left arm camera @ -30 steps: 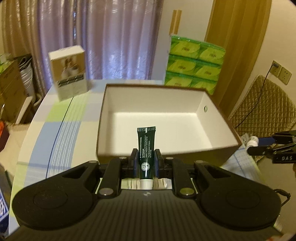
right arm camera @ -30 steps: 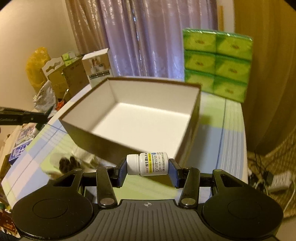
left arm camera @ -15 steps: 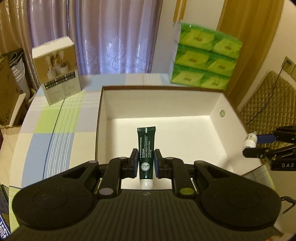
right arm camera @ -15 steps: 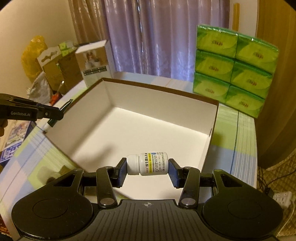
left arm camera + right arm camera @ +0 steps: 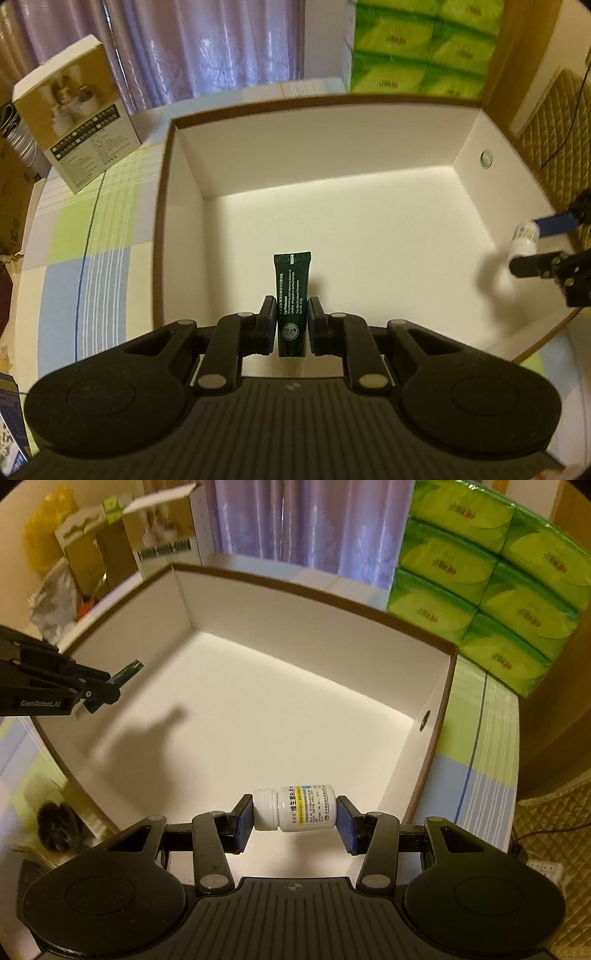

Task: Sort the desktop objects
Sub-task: 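Carry the green tube and pill bottle over the open box with both tools, then open the left tool dropping the tube while the right tool releases the bottle into the box, then withdraw both tools from the box back toward the remaining items, then grasp the red candy packet with the right tool while the left tool grasps the clear cup, then carry the red packet and clear cup over the open box with both tools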

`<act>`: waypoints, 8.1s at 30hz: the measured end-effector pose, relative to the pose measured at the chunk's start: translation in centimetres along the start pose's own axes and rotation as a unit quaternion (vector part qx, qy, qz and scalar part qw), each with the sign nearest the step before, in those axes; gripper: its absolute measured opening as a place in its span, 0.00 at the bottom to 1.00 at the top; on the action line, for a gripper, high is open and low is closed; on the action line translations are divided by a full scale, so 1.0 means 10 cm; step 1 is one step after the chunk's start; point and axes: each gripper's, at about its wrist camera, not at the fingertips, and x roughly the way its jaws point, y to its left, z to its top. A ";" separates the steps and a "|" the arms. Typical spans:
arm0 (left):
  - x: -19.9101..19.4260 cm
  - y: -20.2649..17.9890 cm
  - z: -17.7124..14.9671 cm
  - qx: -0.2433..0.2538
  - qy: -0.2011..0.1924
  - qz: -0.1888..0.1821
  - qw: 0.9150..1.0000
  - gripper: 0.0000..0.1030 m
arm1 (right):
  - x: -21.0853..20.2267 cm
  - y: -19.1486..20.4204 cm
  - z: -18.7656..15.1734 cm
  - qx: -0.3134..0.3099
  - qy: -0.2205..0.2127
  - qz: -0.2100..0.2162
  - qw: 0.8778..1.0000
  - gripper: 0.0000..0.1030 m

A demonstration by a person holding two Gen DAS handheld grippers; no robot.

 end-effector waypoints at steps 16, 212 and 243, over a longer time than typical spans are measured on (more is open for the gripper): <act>0.33 -0.06 0.04 0.045 0.050 0.021 0.998 0.16 | 0.07 0.05 0.06 -0.018 0.013 -0.019 1.000 0.43; -0.20 0.67 -1.88 0.124 0.048 -0.077 0.988 0.51 | -0.30 0.36 -2.05 0.124 0.016 -0.051 0.991 0.40; -0.86 0.60 -1.82 0.057 -0.019 -0.054 0.997 0.47 | -0.68 0.48 -1.74 0.106 -0.020 -0.031 0.994 0.27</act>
